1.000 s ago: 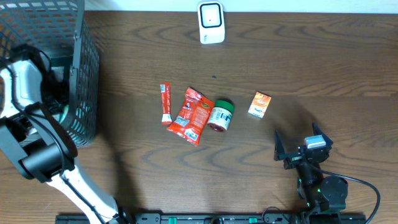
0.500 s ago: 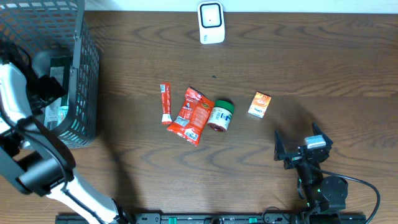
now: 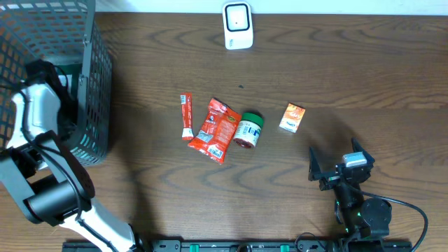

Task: Scan the item barcode
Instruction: 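Reach the left gripper into the basket and grasp the mint-green wipes pack, then carry the wipes pack with the left gripper and set it above the jar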

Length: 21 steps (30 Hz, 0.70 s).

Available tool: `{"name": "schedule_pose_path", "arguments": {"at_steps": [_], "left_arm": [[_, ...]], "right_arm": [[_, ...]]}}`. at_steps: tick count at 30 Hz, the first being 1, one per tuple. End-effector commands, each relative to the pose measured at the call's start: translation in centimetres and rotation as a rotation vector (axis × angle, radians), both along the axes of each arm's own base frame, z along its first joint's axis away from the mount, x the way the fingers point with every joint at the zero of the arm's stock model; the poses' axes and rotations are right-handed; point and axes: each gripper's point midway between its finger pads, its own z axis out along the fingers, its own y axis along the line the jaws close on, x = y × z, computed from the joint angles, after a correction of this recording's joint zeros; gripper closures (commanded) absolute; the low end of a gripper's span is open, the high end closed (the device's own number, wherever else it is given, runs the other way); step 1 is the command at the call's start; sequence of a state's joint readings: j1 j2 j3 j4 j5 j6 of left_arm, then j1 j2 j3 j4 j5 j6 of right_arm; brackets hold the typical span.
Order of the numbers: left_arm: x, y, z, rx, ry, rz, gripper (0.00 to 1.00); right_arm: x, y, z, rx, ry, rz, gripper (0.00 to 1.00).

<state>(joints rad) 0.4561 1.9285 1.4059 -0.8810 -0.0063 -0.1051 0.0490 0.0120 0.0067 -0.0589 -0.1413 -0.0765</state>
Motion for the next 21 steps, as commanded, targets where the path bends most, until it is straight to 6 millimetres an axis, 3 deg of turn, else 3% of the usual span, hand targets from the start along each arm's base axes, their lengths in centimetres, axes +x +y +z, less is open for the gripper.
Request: {"name": "schedule_pose_path", "arguments": {"at_steps": [1, 8, 12, 15, 18, 19, 21], "left_arm": [[-1.4, 0.6, -1.8, 0.070, 0.046, 0.015, 0.23], [-2.0, 0.3, -4.0, 0.073, 0.037, 0.026, 0.25], [-1.7, 0.4, -3.6, 0.076, 0.021, 0.030, 0.52], [-1.3, 0.6, -2.7, 0.087, -0.003, 0.031, 0.61], [-0.7, 0.9, -0.8, 0.111, -0.055, 0.034, 0.79], [-0.4, 1.0, 0.1, 0.122, -0.080, 0.035, 0.91], [-0.1, 1.1, 2.3, 0.146, -0.137, 0.052, 0.93]], "right_arm": [[0.0, -0.3, -0.1, 0.008, 0.002, -0.013, 0.01], [0.0, -0.3, -0.1, 0.008, 0.002, -0.013, 0.01], [0.0, -0.3, -0.1, 0.008, 0.002, -0.013, 0.01], [0.0, -0.3, -0.1, 0.008, 0.002, -0.013, 0.01], [0.0, -0.3, -0.1, 0.008, 0.002, -0.013, 0.01], [0.0, -0.3, -0.1, 0.008, 0.002, -0.013, 0.01], [0.0, -0.3, -0.1, 0.008, 0.002, -0.013, 0.01]]}}
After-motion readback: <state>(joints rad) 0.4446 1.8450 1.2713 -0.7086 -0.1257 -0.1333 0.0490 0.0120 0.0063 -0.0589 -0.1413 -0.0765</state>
